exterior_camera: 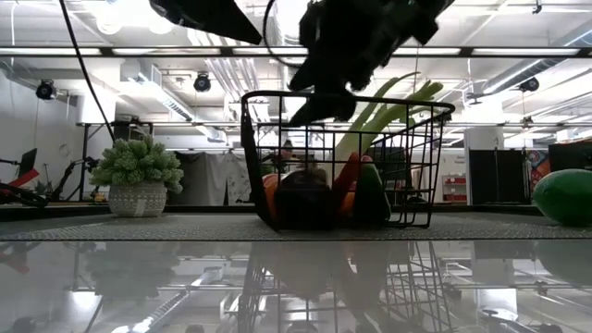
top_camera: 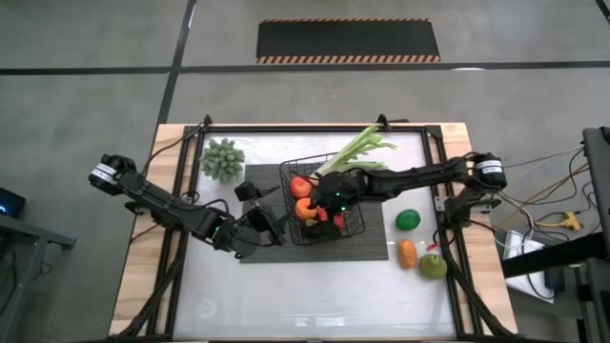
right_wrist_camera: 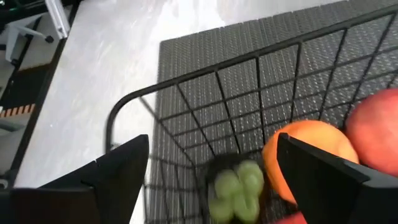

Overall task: Build produce basket
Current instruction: Put the lime into the wire basket

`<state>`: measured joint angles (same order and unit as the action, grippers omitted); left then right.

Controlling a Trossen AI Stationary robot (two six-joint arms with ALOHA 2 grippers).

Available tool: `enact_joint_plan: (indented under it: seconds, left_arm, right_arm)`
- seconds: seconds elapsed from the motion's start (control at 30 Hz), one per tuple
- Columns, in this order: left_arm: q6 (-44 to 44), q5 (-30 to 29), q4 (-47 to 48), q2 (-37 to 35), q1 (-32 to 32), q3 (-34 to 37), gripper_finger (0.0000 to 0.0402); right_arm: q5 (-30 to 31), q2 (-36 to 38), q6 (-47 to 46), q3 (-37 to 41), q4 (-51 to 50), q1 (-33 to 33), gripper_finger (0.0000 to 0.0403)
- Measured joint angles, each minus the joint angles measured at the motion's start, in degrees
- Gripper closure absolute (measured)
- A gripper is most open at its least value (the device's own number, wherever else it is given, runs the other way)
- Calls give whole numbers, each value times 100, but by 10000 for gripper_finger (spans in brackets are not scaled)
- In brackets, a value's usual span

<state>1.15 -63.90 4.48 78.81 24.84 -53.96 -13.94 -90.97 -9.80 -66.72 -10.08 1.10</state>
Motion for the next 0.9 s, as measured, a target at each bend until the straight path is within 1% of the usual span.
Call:
enact_joint_plan:
  seconds: [0.07, 0.1, 0.17, 0.23, 0.27, 0.3, 0.4, 0.5, 0.6, 0.7, 0.77, 0.8, 0.83, 0.9]
  left_arm:
    - [7, 407, 17, 0, 0, 1, 66]
    - [21, 700, 73, 0, 5, 1, 66]
    - [86, 1484, 332, -4, 37, 1, 66]
    - [360, 2238, 938, -51, 68, 1, 68]
    - [589, 2475, 1268, -84, 75, -4, 71]
    - [871, 2575, 1667, -110, 76, -30, 76]
    - [1405, 2380, 2536, -182, 8, -35, 105]
    - [1401, 2288, 2623, -207, -332, 98, 155]
    - [1239, 2337, 2585, -98, -856, 255, 224]
    - [887, 2296, 2486, 43, -1377, 497, 310]
    - [590, 2290, 2147, 121, -1711, 571, 367]
    - [455, 2286, 2006, 132, -1859, 590, 384]
    - [289, 2283, 1858, 138, -1994, 597, 390]
    - [-140, 2302, 1442, 142, -2203, 597, 391]
  right_arm:
    - [2, 243, 47, 0, -293, 2, 76]
    - [37, 388, 76, -2, -514, 2, 77]
    - [162, 734, 137, -39, -1076, 2, 78]
    - [420, 1115, 165, -44, -1648, 2, 78]
    - [553, 1317, 163, -42, -1954, 2, 78]
    - [701, 1493, 162, -42, -2234, 2, 78]
    - [1167, 2036, 81, -8, -2848, -29, 79]
    - [1529, 2485, 34, 75, -3090, -81, 98]
    - [1621, 2782, -80, 192, -3117, -87, 145]
    - [1845, 2979, -114, 317, -3111, -95, 205]
    - [1872, 3058, -111, 405, -3089, -95, 244]
    - [1926, 3066, -111, 438, -3101, -96, 263]
    - [2010, 3066, -125, 456, -3098, -97, 280]
    - [2163, 3060, -183, 479, -3134, -98, 314]
